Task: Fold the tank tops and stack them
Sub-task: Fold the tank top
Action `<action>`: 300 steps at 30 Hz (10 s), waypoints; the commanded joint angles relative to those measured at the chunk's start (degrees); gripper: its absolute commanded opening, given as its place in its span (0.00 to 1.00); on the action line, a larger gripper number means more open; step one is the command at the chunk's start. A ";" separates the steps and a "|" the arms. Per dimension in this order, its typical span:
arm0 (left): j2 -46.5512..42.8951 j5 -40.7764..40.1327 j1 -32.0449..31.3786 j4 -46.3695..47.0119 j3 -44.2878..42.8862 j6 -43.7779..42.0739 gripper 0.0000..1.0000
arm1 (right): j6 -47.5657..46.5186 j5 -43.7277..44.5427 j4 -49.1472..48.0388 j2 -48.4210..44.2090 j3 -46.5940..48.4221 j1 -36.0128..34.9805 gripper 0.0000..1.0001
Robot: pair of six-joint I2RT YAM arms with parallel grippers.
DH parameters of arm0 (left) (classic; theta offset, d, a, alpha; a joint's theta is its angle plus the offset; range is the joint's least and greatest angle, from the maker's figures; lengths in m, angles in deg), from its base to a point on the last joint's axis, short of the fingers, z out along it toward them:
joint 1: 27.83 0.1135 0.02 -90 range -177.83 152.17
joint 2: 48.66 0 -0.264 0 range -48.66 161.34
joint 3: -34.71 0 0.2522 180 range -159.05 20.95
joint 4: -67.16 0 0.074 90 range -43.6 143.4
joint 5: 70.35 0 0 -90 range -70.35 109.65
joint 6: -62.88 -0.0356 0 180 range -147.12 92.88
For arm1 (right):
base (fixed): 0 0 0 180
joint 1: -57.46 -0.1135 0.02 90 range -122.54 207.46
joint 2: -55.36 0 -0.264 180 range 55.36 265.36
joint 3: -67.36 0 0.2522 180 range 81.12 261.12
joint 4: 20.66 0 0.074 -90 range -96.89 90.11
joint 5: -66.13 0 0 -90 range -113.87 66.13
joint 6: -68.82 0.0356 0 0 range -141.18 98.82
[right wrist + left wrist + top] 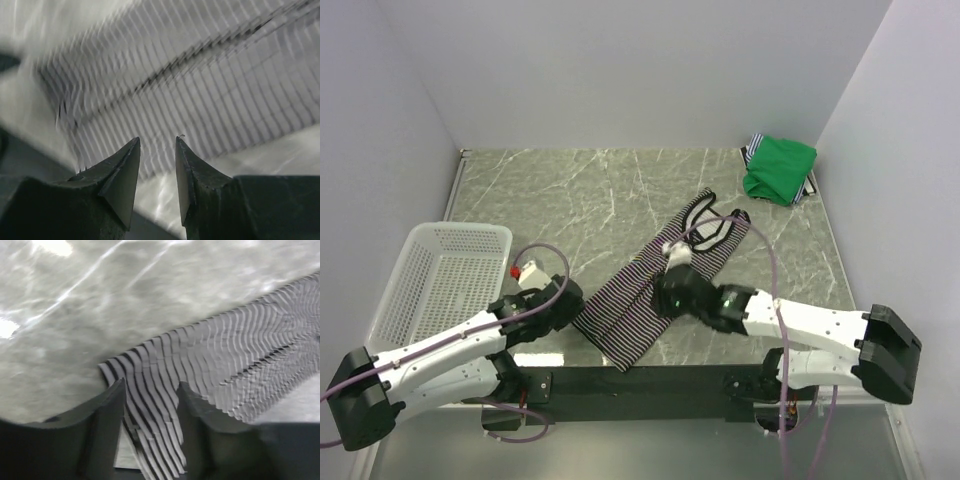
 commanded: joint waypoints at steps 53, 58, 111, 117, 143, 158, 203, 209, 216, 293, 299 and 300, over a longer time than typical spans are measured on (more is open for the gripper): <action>-5.63 17.42 15.54 10.23 9.54 -13.66 0.54 | -3.04 10.19 7.21 31.70 16.68 -31.50 0.21; -6.60 18.57 15.54 10.76 12.09 -12.70 0.54 | -3.13 8.78 5.89 30.47 15.71 -30.27 0.09; 6.06 14.52 15.54 16.83 10.16 -14.89 0.25 | -6.55 7.20 4.22 28.71 13.07 -26.84 0.52; 7.37 13.82 15.54 17.35 9.72 -15.15 0.24 | -6.29 7.11 3.78 30.73 12.99 -26.84 0.46; -5.54 2.05 18.34 -2.24 -1.26 -16.65 0.01 | -4.36 -11.25 -3.60 31.17 26.59 -26.66 0.03; 12.37 8.45 18.79 8.91 -20.86 -23.24 0.01 | 4.60 -15.57 -11.86 16.24 13.98 -14.11 0.02; 70.13 17.42 3.67 19.19 -67.98 -24.20 0.01 | 13.13 -9.15 2.46 -20.68 -19.36 22.56 0.16; 65.31 19.62 3.93 27.98 -63.05 -27.28 0.41 | 13.40 -4.94 9.20 -26.47 -17.52 22.73 0.58; 52.40 17.86 8.40 26.67 -56.51 -30.98 0.49 | 11.29 -2.29 14.86 -30.80 -10.75 22.47 0.59; 49.65 38.61 21.86 52.24 -12.52 -26.85 0.47 | 9.35 0.78 0.44 19.13 9.47 -4.52 0.00; 49.83 35.97 21.95 52.95 -12.25 -25.35 0.36 | 9.53 -1.50 -0.70 17.55 8.77 -3.64 0.00; 49.83 35.62 21.95 52.86 -12.95 -25.26 0.34 | 9.44 -1.85 -1.14 17.72 8.77 -3.64 0.00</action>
